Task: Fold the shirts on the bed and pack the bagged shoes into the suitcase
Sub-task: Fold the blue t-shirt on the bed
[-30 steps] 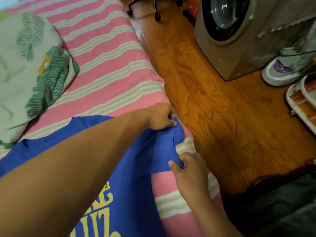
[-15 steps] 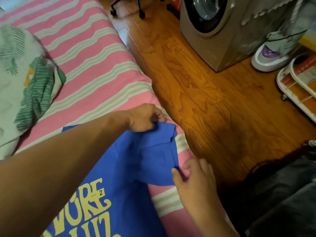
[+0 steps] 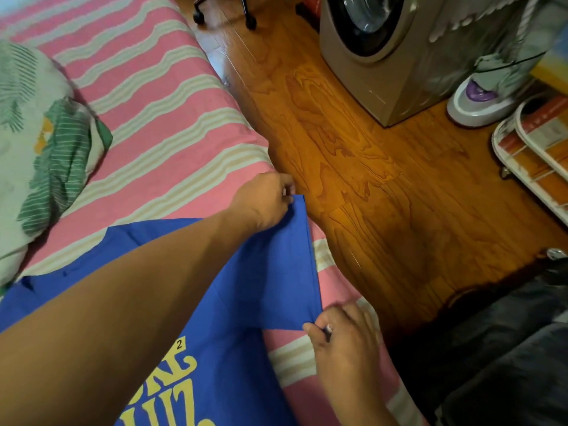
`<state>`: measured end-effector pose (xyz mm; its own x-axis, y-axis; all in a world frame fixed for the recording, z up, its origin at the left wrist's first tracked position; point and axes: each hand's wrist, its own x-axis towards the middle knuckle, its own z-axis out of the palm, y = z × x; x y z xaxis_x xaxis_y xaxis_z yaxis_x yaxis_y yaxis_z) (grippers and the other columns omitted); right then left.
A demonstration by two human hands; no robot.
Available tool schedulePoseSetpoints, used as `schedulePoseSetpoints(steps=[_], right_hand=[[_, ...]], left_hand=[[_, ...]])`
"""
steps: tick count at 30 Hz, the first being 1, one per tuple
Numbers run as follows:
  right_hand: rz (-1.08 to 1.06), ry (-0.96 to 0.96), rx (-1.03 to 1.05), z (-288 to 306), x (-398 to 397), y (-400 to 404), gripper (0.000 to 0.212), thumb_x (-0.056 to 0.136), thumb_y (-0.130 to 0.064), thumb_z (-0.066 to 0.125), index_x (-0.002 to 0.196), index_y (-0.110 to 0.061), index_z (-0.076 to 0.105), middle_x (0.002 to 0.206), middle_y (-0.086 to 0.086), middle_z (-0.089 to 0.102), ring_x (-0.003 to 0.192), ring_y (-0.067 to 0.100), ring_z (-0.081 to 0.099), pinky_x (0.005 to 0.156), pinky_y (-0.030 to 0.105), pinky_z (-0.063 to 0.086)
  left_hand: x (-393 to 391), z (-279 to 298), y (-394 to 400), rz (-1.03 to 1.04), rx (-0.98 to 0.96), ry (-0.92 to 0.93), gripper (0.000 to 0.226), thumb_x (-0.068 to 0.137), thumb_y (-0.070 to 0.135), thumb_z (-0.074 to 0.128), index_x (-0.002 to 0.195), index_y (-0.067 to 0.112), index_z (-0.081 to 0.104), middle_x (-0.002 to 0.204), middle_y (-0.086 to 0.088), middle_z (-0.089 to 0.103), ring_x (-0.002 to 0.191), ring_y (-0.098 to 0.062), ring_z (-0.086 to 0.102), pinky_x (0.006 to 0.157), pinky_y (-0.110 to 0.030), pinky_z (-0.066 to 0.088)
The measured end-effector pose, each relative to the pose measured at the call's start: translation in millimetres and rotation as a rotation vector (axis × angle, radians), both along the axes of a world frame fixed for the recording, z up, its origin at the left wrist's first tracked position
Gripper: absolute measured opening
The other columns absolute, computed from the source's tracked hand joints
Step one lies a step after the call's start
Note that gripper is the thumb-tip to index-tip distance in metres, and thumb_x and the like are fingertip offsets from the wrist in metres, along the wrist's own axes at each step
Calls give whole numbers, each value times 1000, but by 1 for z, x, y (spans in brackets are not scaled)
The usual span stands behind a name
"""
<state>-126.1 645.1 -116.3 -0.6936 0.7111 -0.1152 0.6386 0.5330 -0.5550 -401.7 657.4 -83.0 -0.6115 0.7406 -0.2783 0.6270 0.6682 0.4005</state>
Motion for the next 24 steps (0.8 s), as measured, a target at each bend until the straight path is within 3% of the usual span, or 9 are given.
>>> schedulePoseSetpoints(steps=[5,9,11,15,17,19,22,24], right_hand=[[-11,-137,50,1,7,4,34,70,-35,88,73,-28,54,82,-9,46,79,14,43,66,32,38],[-30,-218,-117,15,-8,10,36,84,-63,62,100,-34,49,102,-12,48,106,11,43,91,32,40],[-37,-261,-136,15,-12,12,41,82,-69,60,101,-34,49,104,-12,49,109,11,45,94,33,39],[-38,-298,-145,19,-21,13,40,83,-56,70,109,-30,51,110,-8,51,112,17,49,92,36,40],[-34,-313,-146,25,-27,14,44,85,-47,72,119,-28,51,117,-4,53,116,20,50,93,38,43],[-11,-318,-125,29,-34,12,41,87,-38,72,121,-23,54,120,2,54,117,26,50,92,41,45],[39,-154,-193,40,-47,-2,17,87,-27,67,87,-15,55,97,6,57,95,26,55,78,40,49],[127,5,-266,54,-56,-24,18,85,-24,61,78,-20,46,80,-1,50,74,16,49,61,34,42]], left_hand=[[9,-13,3,14,-103,9,10,95,17,59,103,17,66,109,-7,69,97,-30,62,86,-40,54],[9,-14,9,-143,-259,-60,30,97,28,64,126,19,65,126,-3,66,113,-26,62,100,-42,52],[9,-9,10,-145,-242,-82,24,95,22,65,119,20,69,123,-2,68,111,-24,62,100,-40,52],[15,13,1,45,50,-223,10,94,12,65,100,13,72,98,-3,71,89,-19,64,83,-30,52],[21,32,-16,178,210,-480,6,96,3,61,96,6,67,81,-7,65,65,-15,62,65,-26,53],[25,57,-44,272,342,-709,16,97,-9,53,94,5,59,73,-11,63,58,-13,64,62,-26,55],[27,89,-101,399,497,-759,16,96,-9,50,90,3,60,75,-12,62,64,-12,64,74,-29,58],[23,99,-146,591,571,-692,17,99,5,57,83,7,60,77,-12,58,66,-15,57,68,-30,57]])
